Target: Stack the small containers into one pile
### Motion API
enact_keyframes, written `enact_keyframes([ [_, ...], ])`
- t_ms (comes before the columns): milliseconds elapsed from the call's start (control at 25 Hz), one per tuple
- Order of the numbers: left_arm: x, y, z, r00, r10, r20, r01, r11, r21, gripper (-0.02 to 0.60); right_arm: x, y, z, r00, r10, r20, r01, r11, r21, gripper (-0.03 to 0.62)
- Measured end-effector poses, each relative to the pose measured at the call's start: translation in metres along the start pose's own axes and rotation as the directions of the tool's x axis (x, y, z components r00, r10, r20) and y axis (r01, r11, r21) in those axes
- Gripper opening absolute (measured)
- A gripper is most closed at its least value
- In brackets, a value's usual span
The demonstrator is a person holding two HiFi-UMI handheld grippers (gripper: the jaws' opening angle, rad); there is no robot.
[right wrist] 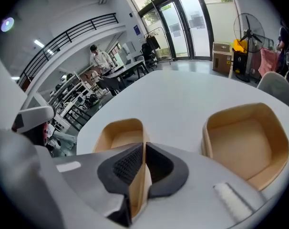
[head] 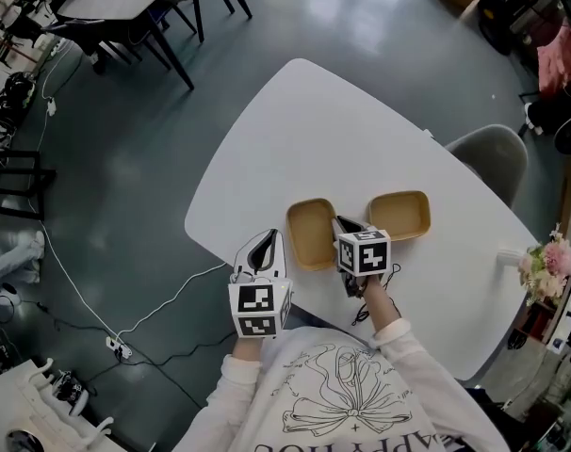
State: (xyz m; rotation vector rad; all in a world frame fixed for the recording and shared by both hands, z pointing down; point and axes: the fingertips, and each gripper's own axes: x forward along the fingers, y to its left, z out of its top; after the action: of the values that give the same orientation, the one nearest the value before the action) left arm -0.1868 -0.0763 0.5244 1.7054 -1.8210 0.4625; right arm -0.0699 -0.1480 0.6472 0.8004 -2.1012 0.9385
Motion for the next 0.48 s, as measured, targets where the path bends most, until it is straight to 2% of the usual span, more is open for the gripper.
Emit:
enact_keyframes([
  [160, 0.001, -0.001, 0.003, 1.0, -0.012, 0.004, 0.012, 1.0, 0.011, 0.008, -0.008, 0.008, 0.008, 0.998, 0.032, 0.054, -0.035, 0.997, 0.062, 0.029],
  [280, 0.003, -0.003, 0.008, 0.999, -0.03, 0.01, 0.03, 0.999, 0.025, 0.008, -0.023, 0.01, 0.022, 0.991, 0.032, 0.131, -0.048, 0.992, 0.115, 0.028],
  [480, 0.012, -0.016, 0.025, 0.996, -0.089, 0.02, 0.087, 0.994, 0.071, 0.008, -0.06, 0.004, 0.055, 0.959, -0.005, 0.283, -0.053, 0.979, 0.197, 0.029],
])
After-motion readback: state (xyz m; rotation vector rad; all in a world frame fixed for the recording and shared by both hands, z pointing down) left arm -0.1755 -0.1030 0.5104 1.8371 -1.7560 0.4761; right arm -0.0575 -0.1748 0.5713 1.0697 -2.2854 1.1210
